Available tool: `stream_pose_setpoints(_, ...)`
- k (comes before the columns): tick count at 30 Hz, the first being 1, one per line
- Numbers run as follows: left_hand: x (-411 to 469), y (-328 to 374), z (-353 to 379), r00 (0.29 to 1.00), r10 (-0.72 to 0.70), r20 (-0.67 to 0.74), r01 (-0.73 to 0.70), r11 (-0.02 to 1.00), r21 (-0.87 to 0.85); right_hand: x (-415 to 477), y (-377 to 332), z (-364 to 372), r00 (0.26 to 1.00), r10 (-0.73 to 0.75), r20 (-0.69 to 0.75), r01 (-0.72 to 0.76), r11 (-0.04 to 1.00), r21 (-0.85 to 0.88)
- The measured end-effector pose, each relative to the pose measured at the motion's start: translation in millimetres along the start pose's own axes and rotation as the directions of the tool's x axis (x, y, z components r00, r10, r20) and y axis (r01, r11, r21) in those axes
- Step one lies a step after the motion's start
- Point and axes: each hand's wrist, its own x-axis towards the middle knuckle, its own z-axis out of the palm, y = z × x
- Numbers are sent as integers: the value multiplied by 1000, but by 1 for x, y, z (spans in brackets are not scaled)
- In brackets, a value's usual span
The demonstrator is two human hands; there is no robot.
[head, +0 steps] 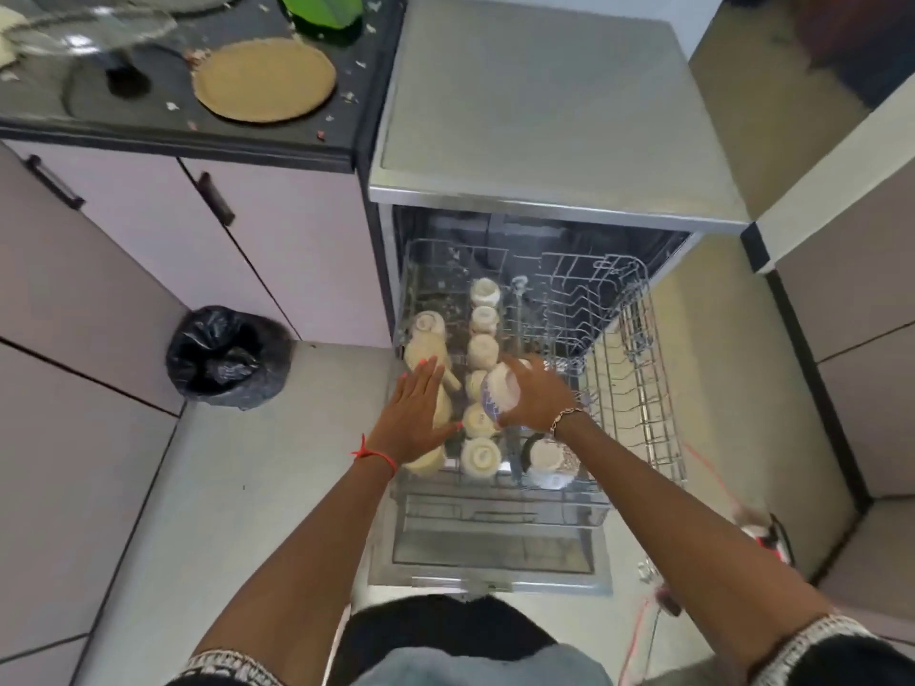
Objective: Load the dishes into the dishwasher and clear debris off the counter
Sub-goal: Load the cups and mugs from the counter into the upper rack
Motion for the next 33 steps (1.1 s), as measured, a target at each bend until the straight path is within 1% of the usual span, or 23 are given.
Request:
stream_pose_setpoints(2,2,11,21,999,1,37,1,999,-32,3,26,3,1000,25,-4,-24,999,43)
stream_pose_setpoints(5,3,24,53,994,-28,110,36,997,-67,9,60,9,994,105,-18,-103,991,84)
stream_pose_setpoints(7,2,29,70,990,-17,140,26,997,-68,14,79,15,988,153,-34,-149,985,91)
stream_pose_setpoints(10,-1,35,93,984,-4,181,19,997,-79,26,103,25,983,183,-26,-181,981,74)
stream_pose_setpoints(14,-4,42,115,977,18,213,-8,999,-47,46,119,41,985,173,-5,-173,984,40)
stream_pose_setpoints(17,-10,42,129,957,2,291,9,999,-36,59,122,51,989,143,40,-142,990,-22)
stream_pose_setpoints(19,-13,39,135,953,2,301,8,999,-32,67,122,57,990,127,69,-123,991,-61)
stream_pose_setpoints(20,-14,38,136,943,-19,333,30,999,-26,70,122,61,990,118,73,-112,990,-87)
stream_pose_setpoints(23,-21,31,151,952,-23,304,35,999,-34,80,119,72,992,103,73,-91,984,-151)
stream_pose_setpoints(26,-26,26,162,946,-24,322,62,992,-110,88,117,84,993,95,76,-79,977,-199)
stream_pose_setpoints(28,-27,27,166,951,-41,308,76,992,-105,94,116,90,992,95,80,-75,971,-227)
stream_pose_setpoints(31,-27,23,171,972,-14,233,46,990,-133,101,115,98,990,115,85,-90,963,-253)
stream_pose_setpoints(33,-28,19,174,970,-10,241,43,990,-132,104,116,104,989,119,91,-91,960,-264)
